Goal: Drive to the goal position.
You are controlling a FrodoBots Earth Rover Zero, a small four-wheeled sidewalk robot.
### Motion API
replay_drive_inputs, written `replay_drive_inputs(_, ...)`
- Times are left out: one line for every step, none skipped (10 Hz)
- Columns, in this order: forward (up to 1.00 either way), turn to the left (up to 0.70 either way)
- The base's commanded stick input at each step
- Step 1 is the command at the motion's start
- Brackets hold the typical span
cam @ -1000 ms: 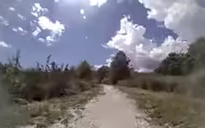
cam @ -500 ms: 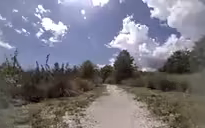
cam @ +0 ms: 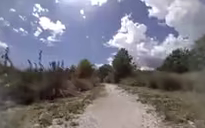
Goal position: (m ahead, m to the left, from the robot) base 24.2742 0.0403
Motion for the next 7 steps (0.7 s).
replay_drive_inputs(0.70, 0.00)
replay_drive_inputs(0.70, 0.00)
replay_drive_inputs(0.70, 0.00)
replay_drive_inputs(0.70, 0.00)
replay_drive_inputs(0.70, 0.00)
replay_drive_inputs(0.70, 0.00)
replay_drive_inputs(0.70, 0.00)
